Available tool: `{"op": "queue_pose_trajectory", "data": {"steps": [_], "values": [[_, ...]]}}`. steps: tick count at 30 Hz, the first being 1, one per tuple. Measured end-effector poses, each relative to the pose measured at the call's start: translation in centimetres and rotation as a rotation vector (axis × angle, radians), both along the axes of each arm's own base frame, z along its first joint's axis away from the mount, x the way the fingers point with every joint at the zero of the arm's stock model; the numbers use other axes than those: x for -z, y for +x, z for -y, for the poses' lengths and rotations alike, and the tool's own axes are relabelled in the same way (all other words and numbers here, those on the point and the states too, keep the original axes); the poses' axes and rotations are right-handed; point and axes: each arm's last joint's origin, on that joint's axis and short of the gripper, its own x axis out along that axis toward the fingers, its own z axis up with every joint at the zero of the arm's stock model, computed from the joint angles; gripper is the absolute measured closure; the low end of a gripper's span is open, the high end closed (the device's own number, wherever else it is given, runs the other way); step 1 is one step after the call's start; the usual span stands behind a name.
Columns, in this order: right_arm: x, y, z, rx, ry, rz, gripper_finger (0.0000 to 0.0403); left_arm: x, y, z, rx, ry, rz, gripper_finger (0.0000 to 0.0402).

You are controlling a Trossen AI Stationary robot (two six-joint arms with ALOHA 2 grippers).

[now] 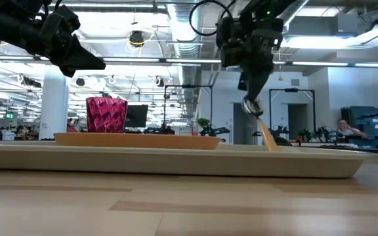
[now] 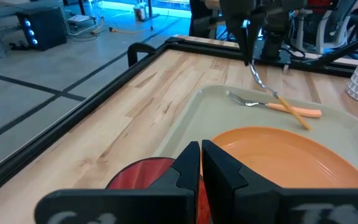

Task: Pick and place plate/cup/fork/spoon on tray
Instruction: Put the orange spoon between the orange plate and the orange fork on the gray serving tray

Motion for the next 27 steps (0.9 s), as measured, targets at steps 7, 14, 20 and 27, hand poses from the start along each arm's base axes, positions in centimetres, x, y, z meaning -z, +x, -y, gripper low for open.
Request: {"op": "queue_pose_trajectory", "data": {"steps": [7,14,20,27], "values": [[1.6,1.3,0.5,0.053,0.040,0.004,0.0398,0.0,0.0,0.0,0.000,-0.001,-0.001,0.0395],[1.7,1.4,0.3,0.021,0.033,0.009,0.0398,0.1,0.0,0.0,0.000,-0.002,-0.005,0.0395],[2.6,1.4,-0.5,-0.024,0.026,0.005,0.0399,0.1,0.0,0.0,0.001,0.001,-0.007,0.0395],[4.8,0.5,0.0,0.006,-0.008,-0.025,0.0399,0.1,0.0,0.0,0.002,0.001,-0.007,0.0395]]}}
